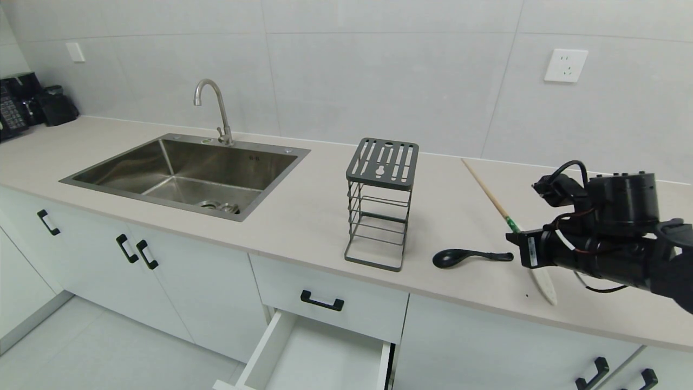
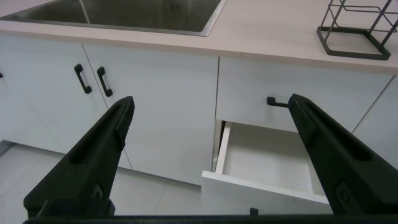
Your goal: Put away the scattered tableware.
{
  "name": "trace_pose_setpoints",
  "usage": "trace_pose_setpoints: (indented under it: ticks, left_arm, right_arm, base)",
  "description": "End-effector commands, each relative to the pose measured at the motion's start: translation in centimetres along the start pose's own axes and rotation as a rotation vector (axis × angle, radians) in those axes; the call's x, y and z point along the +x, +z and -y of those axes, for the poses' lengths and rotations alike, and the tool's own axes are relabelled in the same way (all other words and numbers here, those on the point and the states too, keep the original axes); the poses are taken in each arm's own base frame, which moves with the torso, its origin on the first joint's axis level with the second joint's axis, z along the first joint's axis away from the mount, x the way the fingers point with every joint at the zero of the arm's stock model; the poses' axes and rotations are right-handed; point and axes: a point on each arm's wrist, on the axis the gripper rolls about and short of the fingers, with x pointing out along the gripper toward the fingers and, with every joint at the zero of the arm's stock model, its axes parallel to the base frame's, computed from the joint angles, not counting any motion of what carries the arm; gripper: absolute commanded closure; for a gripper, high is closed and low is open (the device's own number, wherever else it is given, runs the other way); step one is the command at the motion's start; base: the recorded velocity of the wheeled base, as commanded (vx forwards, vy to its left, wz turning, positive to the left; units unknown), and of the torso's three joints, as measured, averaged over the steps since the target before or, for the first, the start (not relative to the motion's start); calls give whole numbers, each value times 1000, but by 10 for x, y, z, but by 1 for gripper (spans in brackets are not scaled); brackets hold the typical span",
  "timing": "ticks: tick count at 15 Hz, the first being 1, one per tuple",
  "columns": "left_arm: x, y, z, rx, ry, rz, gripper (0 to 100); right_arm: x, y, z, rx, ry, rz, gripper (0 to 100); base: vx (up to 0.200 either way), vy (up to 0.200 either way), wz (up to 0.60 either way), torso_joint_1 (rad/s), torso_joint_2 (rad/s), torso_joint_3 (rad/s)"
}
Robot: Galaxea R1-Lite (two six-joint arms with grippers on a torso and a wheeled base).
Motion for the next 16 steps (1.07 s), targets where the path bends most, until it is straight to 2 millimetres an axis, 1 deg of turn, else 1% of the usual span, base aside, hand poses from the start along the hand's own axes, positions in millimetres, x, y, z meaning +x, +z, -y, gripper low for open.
trace_pose_setpoints:
  ticks: [1,2,3,5,6,8,9,11,12,14,16]
  left_arm:
    - [0,0,0,0,0,-1,0]
    - [0,0,0,0,0,-1,0]
    - [0,0,0,0,0,-1,0]
    - [0,0,0,0,0,-1,0]
    - [0,0,0,0,0,-1,0]
    - [0,0,0,0,1,-1,0]
    - [0,0,0,0,0,-1,0]
    - [0,0,0,0,0,-1,0]
    - [0,0,0,0,0,-1,0]
    - [0,0,0,0,0,-1,0]
    - [0,0,0,0,0,-1,0]
  right_arm:
    - [-22,16,-8,-14,44,122,100]
    - [-30,23,-16,-28,115,198,100]
    - [-44,27,-28,-57,230,271,100]
    - [-67,25,-51,-118,428,333,100]
    - [-73,19,-58,-136,460,326,100]
    - [-78,3,-67,-197,511,296,100]
    - [-79,-1,-70,-229,525,292,100]
    - [-81,-3,-76,-293,598,301,100]
    - [-83,-3,-82,-338,651,311,100]
    - [-86,-10,-101,-410,756,302,100]
    - [-78,-17,-123,-444,828,256,100]
  base:
    - [0,0,0,0,0,0]
    - [0,0,0,0,0,0]
    - [0,0,0,0,0,0]
    - [0,0,0,0,0,0]
    - [0,0,0,0,0,0]
    - [0,0,0,0,0,0]
    - [0,0,0,0,0,0]
    - [0,0,0,0,0,0]
    - [0,0,0,0,0,0]
    - [0,0,0,0,0,0]
    - [0,0,0,0,0,0]
